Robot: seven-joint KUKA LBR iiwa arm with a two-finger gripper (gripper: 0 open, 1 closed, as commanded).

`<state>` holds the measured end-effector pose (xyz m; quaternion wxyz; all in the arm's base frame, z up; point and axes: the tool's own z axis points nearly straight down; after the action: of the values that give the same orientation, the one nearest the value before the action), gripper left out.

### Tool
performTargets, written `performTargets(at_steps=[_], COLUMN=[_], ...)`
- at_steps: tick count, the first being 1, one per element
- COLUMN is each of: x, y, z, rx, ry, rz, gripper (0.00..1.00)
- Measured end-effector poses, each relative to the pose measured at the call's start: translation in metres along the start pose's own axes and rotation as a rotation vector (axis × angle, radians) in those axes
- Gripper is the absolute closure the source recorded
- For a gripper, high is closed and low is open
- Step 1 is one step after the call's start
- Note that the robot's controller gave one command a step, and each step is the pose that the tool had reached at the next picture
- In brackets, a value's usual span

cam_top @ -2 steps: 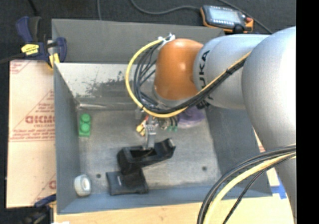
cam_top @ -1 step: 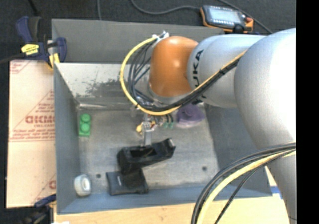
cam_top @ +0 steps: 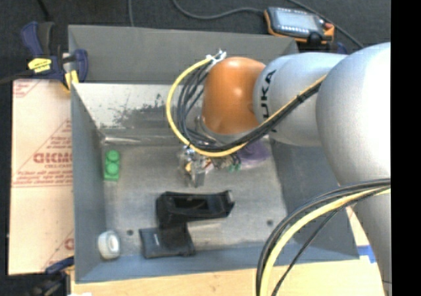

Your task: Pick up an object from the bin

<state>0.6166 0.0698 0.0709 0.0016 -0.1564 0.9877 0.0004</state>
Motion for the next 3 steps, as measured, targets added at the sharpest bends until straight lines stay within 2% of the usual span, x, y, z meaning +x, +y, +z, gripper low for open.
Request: performTargets(at_steps=[1,2,3], x=[0.0,0.012,-0.01], y=[0.0,-0.007,-0.004], z=[0.0,-0.044,-0.098], rx=[0.0,-0.001,0.002], ry=[0.0,0.008,0.0], rz=[0.001,-0.011,0.004], gripper=[1.0,1.0,1.0])
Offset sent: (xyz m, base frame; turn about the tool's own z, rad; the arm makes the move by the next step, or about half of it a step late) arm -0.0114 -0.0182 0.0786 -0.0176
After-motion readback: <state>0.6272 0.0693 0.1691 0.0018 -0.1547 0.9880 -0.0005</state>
